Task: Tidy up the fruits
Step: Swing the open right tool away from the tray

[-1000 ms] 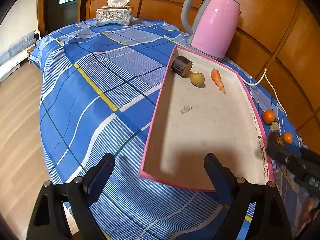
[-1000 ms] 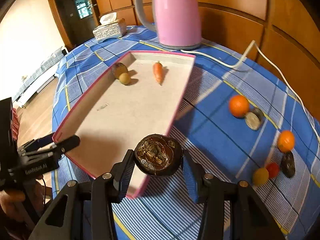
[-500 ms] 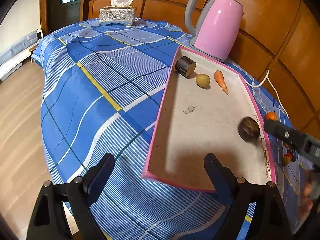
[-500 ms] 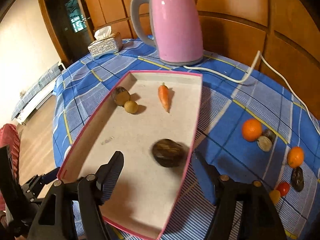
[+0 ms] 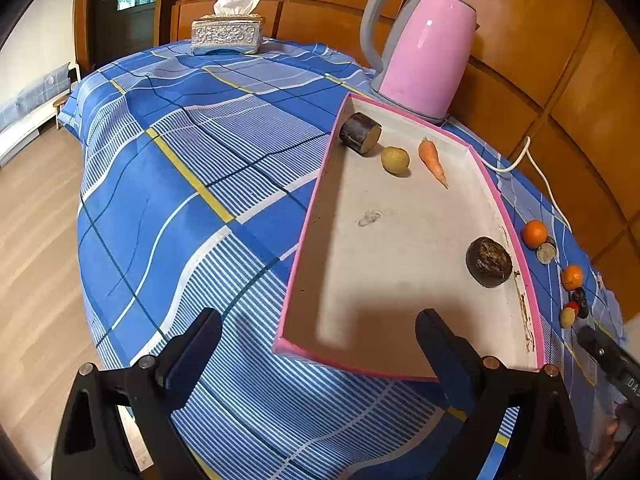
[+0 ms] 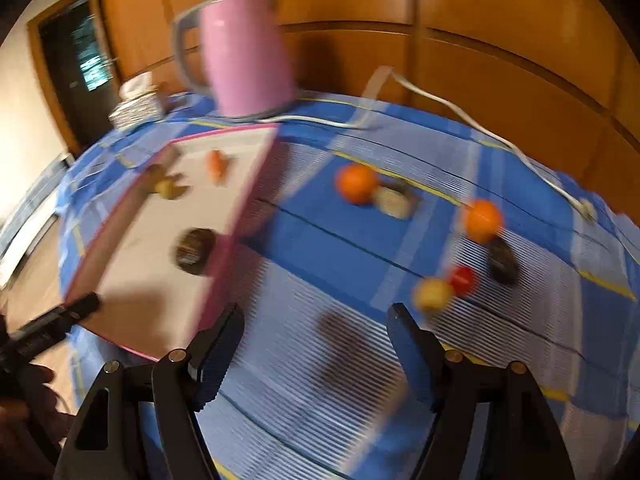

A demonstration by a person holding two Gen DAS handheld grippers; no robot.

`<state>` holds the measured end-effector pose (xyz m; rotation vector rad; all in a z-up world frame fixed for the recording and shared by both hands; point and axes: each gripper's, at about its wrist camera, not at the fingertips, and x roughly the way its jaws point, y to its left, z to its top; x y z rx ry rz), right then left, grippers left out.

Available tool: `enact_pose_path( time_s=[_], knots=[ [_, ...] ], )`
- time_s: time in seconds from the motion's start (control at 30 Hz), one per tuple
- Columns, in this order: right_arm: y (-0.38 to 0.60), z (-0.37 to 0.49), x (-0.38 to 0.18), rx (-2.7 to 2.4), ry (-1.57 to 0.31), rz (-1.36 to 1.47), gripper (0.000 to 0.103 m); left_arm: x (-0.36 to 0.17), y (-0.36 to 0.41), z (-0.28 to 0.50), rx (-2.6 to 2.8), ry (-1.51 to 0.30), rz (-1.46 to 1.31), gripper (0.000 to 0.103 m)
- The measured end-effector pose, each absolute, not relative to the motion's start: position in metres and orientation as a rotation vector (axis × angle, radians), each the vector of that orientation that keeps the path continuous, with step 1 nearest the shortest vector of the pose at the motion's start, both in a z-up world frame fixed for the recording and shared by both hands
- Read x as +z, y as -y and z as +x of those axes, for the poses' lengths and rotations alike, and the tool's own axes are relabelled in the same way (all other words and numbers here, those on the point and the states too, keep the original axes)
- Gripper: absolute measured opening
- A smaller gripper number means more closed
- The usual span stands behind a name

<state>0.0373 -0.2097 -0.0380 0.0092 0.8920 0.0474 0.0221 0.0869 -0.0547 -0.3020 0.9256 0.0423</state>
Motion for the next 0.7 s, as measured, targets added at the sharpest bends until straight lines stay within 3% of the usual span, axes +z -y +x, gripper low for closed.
enact_pose_path(
  time_s=[0.17,0.3,0.7],
  knots=[
    [0.273,0.017,-0.043,-0.172,-0.885,0.088,0.075,-0.054,-0.084,0.022,0.017,-0.926,-0.307,0.099],
    [0.336,-0.006,-0.051,-0.402,-0.873,0.187,0.086,-0.052,-0.082,0.021,0.015,-0.914,-0.298,0.1],
    [0.426,-0.045,-0.079,-0.76,-0.859,0.322,0.087,-0.043,-0.075,0.022,-0.013,-0.882,-0.239,0.103]
  ],
)
